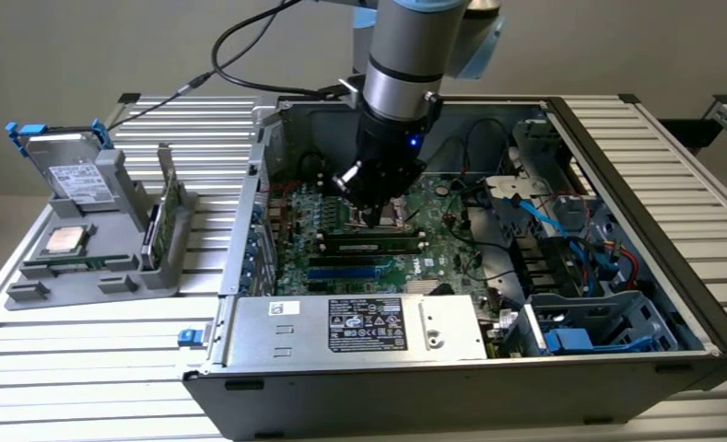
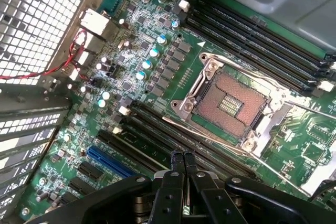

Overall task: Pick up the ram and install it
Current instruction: 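Press down the ram until it locks into place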

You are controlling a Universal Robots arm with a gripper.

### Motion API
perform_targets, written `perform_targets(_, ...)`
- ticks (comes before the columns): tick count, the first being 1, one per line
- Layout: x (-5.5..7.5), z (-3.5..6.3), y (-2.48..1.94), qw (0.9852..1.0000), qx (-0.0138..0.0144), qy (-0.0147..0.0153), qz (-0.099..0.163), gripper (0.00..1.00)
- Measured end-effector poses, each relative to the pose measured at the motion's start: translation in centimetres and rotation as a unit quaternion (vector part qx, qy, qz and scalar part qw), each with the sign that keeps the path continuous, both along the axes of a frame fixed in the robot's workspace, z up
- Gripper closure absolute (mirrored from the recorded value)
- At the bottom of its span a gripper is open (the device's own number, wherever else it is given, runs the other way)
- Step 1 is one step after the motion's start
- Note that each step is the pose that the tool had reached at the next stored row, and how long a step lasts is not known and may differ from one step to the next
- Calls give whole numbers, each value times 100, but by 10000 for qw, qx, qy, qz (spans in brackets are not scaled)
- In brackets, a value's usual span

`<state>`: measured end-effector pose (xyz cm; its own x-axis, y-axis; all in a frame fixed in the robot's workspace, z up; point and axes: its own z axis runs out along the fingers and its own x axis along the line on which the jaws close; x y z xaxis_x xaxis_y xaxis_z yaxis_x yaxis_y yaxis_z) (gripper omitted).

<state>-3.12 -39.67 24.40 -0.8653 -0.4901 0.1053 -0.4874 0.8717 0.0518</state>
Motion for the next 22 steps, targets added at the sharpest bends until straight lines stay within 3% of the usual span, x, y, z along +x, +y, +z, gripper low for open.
perform_targets(3, 0, 7, 0, 9999, -40, -3, -94, 90)
perform_targets(5, 0, 13, 0, 9999, -51, -17, -164, 90)
perform_targets(13, 0, 41, 0, 9986, -51, -146, -501, 90)
perform_targets(22, 0, 47, 0, 9955, -71, -225, -913, 90)
